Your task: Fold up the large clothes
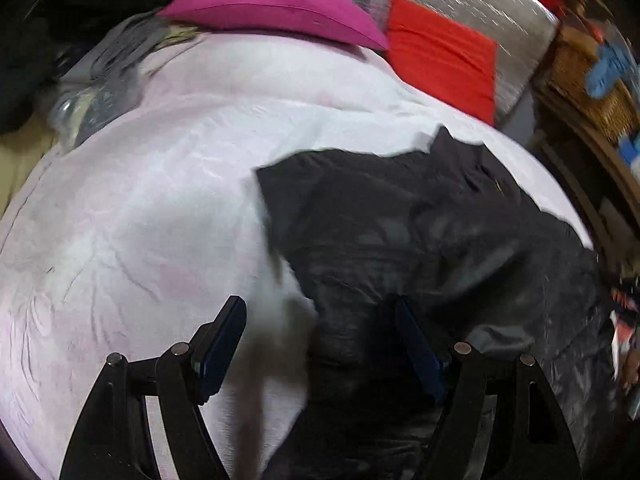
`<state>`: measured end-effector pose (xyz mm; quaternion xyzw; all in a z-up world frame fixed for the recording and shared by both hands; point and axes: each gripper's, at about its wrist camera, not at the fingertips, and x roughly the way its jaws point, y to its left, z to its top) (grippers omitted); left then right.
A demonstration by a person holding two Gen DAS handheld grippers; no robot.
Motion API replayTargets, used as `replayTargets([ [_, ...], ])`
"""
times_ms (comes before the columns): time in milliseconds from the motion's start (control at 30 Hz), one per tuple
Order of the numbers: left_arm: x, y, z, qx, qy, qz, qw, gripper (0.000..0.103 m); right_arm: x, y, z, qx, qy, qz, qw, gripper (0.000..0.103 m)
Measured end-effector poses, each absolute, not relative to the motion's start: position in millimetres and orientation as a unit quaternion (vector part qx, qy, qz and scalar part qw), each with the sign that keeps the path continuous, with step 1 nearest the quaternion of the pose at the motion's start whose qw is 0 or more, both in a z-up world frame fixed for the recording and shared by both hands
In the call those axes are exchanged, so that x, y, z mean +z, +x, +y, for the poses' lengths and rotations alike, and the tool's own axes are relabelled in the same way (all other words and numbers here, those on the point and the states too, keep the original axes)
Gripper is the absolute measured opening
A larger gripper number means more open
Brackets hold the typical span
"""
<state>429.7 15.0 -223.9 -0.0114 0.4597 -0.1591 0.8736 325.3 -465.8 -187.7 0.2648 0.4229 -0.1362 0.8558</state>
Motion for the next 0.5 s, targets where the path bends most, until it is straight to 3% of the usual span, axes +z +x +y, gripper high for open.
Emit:
replayTargets([
  [33, -223.5, 426.3, 10.4, -0.159, 0.000, 0.456, 0.876, 0.077, -184.3, 326.5, -456.3, -0.147, 0.232, 0.420, 0.865, 0.059],
  [67, -223.4, 424.0, 4.9, -0.159, 0.014, 0.452, 0.878, 0.077, -181.0, 326.4, -448.1, -0.156, 0.202, 0.422, 0.870, 0.039],
  [167, -224.6, 421.4, -6.1, -0.159, 0.035, 0.445, 0.880, 0.077, -172.5, 323.5, -438.8, -0.163, 0.166, 0.417, 0.879, 0.021],
  [333, -221.0, 425.2, -5.6, -0.156, 0.017, 0.445, 0.882, 0.077, -148.4, 301.7, -446.6, -0.171, 0.165, 0.377, 0.895, 0.014],
  [500, -218.2, 425.2, -18.2, -0.166, 0.025, 0.436, 0.884, 0.077, -152.7, 303.5, -461.6, -0.204, 0.160, 0.381, 0.887, 0.014],
])
